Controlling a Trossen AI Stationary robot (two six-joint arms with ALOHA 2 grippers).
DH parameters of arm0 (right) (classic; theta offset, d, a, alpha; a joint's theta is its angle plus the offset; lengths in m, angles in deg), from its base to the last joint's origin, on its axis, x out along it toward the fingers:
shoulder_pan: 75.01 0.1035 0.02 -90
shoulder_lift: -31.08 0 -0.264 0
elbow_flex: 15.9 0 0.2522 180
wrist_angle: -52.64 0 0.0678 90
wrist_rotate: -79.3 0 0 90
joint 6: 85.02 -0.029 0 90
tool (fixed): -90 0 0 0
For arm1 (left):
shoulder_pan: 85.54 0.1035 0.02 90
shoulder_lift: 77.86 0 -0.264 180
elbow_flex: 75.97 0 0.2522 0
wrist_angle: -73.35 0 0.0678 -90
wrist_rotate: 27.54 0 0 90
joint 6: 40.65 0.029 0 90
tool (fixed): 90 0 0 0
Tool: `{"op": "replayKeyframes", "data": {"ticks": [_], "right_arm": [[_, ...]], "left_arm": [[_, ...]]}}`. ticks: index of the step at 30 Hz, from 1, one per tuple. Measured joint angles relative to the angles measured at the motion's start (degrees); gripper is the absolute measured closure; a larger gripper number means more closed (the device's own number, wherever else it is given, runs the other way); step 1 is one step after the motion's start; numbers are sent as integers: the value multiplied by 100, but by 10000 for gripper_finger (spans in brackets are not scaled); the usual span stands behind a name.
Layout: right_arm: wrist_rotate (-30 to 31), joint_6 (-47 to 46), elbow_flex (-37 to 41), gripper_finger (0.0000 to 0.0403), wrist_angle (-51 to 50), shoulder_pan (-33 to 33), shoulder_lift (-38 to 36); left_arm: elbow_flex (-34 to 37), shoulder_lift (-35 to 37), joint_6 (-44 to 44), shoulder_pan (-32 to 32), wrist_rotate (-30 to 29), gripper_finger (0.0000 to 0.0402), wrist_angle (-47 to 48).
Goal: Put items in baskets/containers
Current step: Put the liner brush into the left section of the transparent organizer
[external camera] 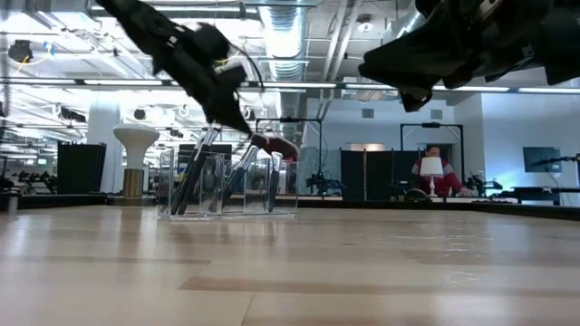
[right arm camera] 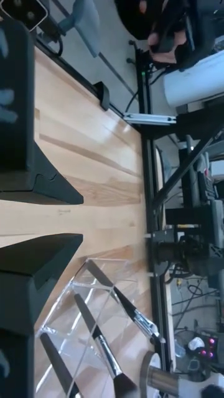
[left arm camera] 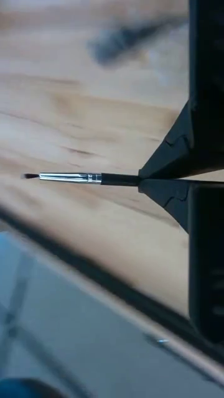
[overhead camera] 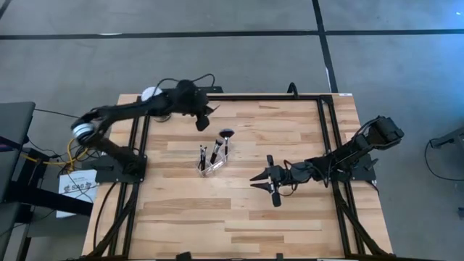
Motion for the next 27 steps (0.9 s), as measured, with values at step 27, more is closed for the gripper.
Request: {"op": "replayKeyframes", "data": {"ticks": [27], "right_arm": [[876,-76,0,328,448,797,0]], "left_arm": [[2153,3209,-2225,-2623,-1132,396,-2042]]}}
